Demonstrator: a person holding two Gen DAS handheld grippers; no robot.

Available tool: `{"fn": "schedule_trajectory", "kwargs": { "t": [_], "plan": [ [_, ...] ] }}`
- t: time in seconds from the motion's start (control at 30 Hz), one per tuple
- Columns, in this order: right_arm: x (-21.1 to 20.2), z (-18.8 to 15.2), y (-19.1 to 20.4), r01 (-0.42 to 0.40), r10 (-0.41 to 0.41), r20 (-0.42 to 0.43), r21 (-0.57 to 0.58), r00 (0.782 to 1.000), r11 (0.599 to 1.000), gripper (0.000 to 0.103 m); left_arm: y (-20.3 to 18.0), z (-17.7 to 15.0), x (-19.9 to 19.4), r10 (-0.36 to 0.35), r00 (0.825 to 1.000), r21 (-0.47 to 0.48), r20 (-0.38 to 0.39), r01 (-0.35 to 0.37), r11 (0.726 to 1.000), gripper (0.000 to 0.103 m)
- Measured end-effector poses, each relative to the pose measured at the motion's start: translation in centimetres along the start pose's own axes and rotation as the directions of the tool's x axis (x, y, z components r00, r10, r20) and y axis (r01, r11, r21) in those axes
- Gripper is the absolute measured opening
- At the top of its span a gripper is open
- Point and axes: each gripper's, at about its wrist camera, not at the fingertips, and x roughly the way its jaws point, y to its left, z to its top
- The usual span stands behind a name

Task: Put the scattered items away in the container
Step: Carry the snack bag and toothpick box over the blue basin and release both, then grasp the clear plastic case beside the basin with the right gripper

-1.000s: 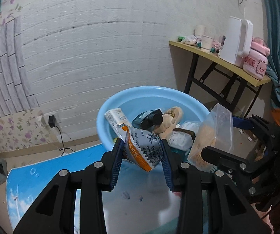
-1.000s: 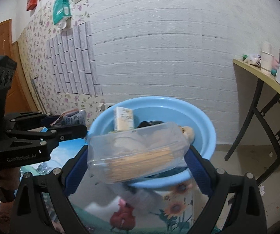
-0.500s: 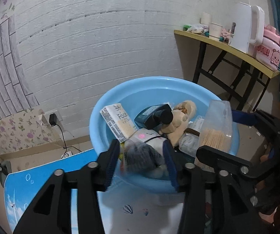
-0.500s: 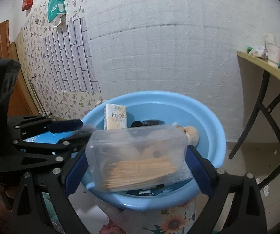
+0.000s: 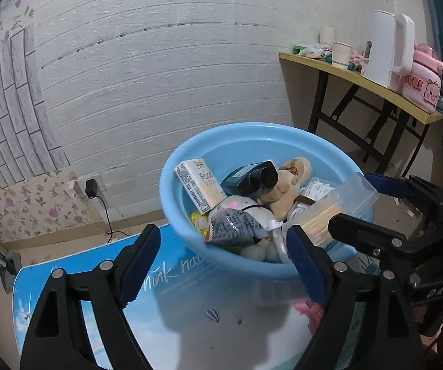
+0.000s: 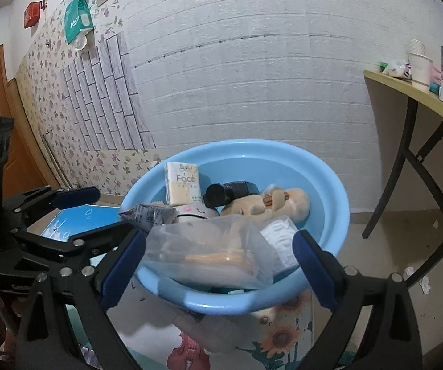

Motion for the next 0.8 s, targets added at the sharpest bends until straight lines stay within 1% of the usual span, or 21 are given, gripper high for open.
{"fn": "schedule_trajectory", "kwargs": {
  "t": [0.1,0.23,0.3,0.43,0.67,0.8],
  "plan": [
    [-0.1,-0.1,0.0,0.002,-0.002,-0.004,-0.001,1.000,1.000,0.098,0.0,-0.3,-0.4,0.006,1.000,0.001,0.001,-0.006,1.000,0.086],
    [0.6,-0.8,-0.2,-0.010,0.010,-0.025,0.016,1.000,1.000,0.098,0.1,-0.6,-0.5,0.037,0.999,0.005,-0.002,-0.037,0.999,0.086],
    [0.6,-1.2,0.0,-0.004,0.004,-0.007,0.002,1.000,1.000,0.098,0.3,-0.8,-0.7,0.035,0.999,-0.005,0.000,-0.035,0.999,0.086],
    [0.6,-1.1,0.4,0.014,-0.014,-0.015,-0.016,1.000,1.000,0.098,0.5,-1.3,-1.5,0.013,1.000,-0.009,0.002,-0.013,1.000,0.089],
    [-1.2,-1.1,-0.1,-0.011,0.012,-0.016,0.043,1.000,0.999,0.098,0.3,-2.2,-2.3,0.007,1.000,-0.008,0.003,-0.007,1.000,0.091],
    [-2.3,-1.3,0.2,0.011,-0.011,-0.006,0.029,1.000,1.000,0.098,0.3,-2.7,-3.0,0.008,1.000,-0.004,0.009,-0.008,1.000,0.091]
  ]
}}
